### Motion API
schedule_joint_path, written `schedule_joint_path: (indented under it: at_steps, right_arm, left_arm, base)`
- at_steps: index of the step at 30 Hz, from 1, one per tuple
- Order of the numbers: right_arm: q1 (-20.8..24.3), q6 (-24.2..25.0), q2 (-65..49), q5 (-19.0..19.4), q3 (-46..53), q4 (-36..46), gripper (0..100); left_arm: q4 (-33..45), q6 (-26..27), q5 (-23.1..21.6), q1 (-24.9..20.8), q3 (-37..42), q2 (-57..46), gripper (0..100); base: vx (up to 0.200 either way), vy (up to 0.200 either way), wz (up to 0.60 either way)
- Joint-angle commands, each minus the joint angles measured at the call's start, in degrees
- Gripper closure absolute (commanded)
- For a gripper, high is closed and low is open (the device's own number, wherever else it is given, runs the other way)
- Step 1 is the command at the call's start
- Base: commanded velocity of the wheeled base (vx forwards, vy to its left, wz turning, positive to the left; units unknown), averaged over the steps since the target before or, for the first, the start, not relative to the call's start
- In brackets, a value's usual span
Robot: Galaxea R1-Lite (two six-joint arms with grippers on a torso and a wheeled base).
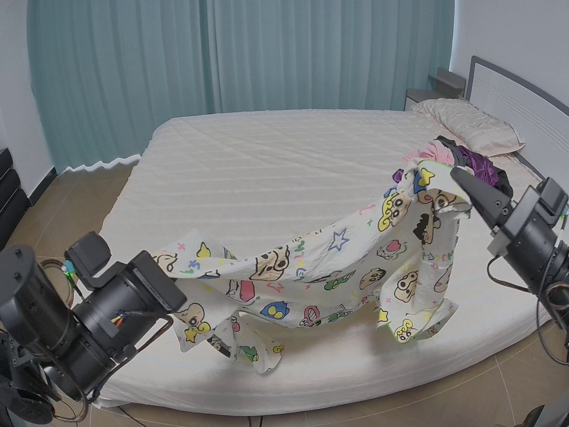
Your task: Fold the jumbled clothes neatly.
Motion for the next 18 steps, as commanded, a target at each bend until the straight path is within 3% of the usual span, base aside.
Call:
schedule_joint_path:
  at_steps: [1,4,10,18]
  right_arm:
    - [0.52,-3.82,-11.26,0.66,-0.79,2.77,100]
    - [1.31,-5.14,-14.42,1.28,-1.75,4.26,100]
    - [4.3,-7.42,-24.09,3.3,-7.55,16.21,100]
    - [4.21,-7.34,-24.09,3.74,-20.39,28.7,100]
  left_arm:
    - [1.65,3.57,1.27,-0.85,0.22,-8.27,100]
    - [2.44,5.51,2.23,-1.2,-0.04,-10.29,100]
    - [3.67,11.13,3.46,-1.38,-0.84,-15.65,100]
    - [9.82,13.15,4.52,-1.2,-5.76,-16.62,100]
  base:
    - [0.0,0.0,0.0]
    - [0.0,0.0,0.0]
    - [0.0,0.0,0.0]
    - [0.0,0.0,0.0]
